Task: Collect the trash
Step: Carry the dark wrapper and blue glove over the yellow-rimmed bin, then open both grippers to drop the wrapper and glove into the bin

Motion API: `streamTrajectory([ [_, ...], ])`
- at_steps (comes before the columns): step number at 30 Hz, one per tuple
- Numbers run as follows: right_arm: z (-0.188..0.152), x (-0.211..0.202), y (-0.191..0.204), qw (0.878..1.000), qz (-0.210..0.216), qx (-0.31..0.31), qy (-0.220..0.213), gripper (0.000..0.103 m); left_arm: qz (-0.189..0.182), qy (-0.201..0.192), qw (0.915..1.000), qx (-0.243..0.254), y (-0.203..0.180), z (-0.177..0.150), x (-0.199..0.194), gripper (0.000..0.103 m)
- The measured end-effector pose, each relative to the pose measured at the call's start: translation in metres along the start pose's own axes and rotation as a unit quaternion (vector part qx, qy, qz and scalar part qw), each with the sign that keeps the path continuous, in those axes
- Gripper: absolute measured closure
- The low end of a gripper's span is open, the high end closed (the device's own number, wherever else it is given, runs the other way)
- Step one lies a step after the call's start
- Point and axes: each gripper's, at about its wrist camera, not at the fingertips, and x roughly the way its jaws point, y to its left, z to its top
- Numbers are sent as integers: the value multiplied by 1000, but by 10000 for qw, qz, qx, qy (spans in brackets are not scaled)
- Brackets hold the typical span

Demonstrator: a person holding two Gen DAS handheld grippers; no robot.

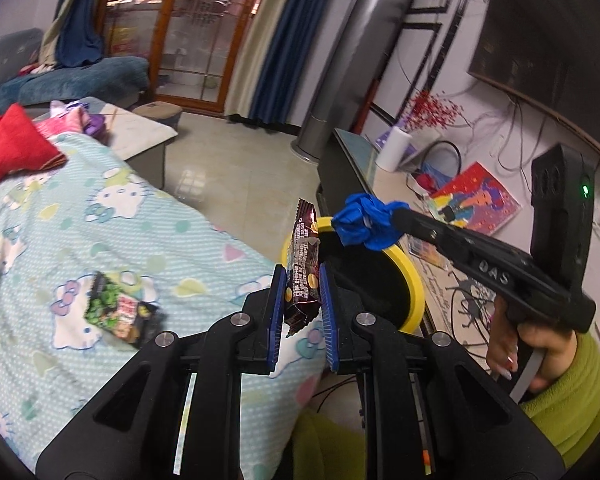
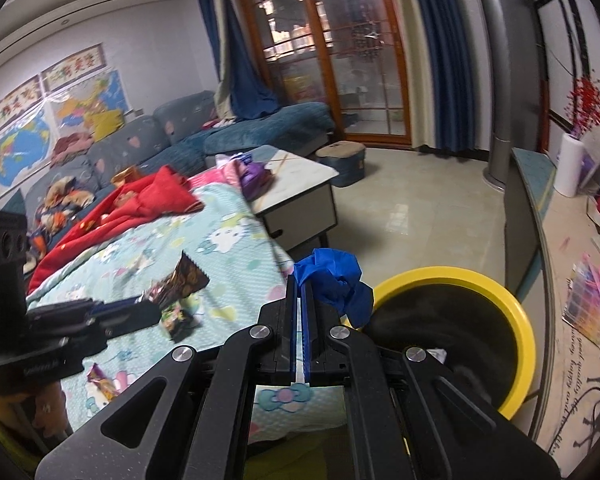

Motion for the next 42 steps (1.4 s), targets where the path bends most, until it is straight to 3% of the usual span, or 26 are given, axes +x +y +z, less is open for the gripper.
streamTrajectory([
  [9, -6, -3, -43, 9985, -387, 391, -29, 101, -168, 218, 9989, 385, -33, -6, 29, 91],
  [24, -23, 6, -101, 9914, -823, 993, 205, 101, -382, 625, 9958, 550, -53, -16, 74, 91],
  [42, -46, 29, -144, 9810, -1006, 1518, 667, 100, -456, 1176, 9885, 833, -78, -28, 134, 91],
])
